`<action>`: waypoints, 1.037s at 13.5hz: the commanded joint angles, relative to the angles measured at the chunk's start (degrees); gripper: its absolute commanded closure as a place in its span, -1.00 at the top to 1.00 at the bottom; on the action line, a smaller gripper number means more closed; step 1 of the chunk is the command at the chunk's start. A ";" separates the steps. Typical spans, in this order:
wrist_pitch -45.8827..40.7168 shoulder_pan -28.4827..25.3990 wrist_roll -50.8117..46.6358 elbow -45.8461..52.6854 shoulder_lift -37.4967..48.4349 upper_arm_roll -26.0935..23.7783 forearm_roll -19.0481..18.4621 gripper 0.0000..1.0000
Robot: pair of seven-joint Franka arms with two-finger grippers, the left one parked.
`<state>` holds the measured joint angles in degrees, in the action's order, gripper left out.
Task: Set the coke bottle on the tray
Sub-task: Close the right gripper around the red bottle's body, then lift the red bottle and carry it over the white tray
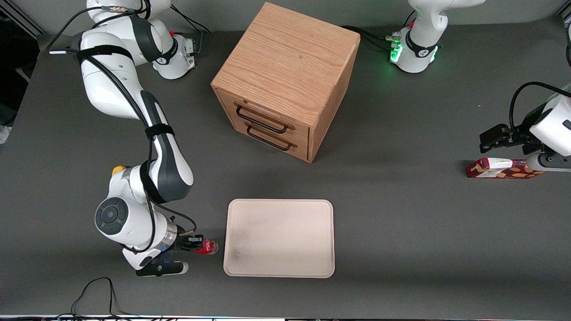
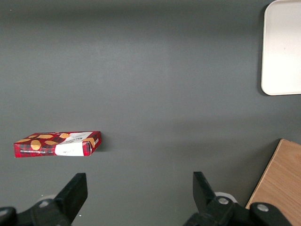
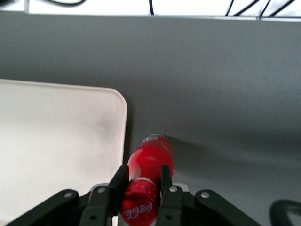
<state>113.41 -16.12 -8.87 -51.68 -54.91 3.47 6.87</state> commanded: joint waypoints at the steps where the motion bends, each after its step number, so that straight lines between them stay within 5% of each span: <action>1: -3.71 -0.23 -0.28 -0.61 5.32 -0.30 -4.12 -0.66; 6: -5.48 -0.32 -0.97 2.37 8.77 -5.30 -5.47 -0.66; 11: 1.88 -0.58 -4.32 3.26 7.54 -12.44 -5.64 -0.64; 14: 7.86 -1.28 -4.05 2.91 2.19 -12.53 -11.34 -0.63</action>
<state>117.42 -17.22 -11.62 -50.30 -48.62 -8.54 -0.86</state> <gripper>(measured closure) 0.670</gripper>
